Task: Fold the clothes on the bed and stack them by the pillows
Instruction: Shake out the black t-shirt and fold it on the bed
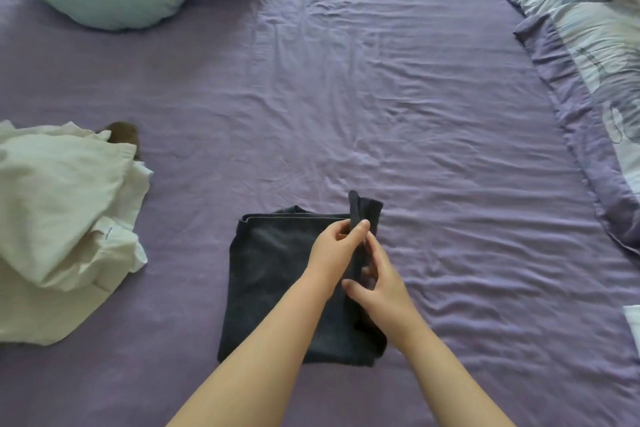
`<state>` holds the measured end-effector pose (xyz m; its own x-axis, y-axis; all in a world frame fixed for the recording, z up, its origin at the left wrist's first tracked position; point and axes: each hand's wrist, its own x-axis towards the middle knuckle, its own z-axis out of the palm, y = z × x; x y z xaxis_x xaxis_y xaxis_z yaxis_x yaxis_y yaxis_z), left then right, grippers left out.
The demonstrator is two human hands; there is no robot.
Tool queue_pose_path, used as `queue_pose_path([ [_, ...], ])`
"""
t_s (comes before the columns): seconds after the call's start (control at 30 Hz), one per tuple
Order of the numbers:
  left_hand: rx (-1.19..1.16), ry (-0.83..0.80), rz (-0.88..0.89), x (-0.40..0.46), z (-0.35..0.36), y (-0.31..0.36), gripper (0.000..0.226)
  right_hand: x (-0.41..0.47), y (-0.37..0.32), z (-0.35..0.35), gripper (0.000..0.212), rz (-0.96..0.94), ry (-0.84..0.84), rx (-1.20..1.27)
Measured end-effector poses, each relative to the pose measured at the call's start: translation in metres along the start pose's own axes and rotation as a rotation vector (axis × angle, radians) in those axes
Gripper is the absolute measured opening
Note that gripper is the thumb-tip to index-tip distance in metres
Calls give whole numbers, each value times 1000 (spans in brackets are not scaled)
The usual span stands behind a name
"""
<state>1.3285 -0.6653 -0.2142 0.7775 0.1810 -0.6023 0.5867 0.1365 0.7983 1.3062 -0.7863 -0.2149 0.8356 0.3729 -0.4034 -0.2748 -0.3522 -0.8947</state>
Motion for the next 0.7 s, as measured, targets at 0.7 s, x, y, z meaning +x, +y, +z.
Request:
queue_pose_path([
  [0.7, 643, 351, 77, 7, -168, -54, 26, 23, 7, 154, 72, -7, -101, -291],
])
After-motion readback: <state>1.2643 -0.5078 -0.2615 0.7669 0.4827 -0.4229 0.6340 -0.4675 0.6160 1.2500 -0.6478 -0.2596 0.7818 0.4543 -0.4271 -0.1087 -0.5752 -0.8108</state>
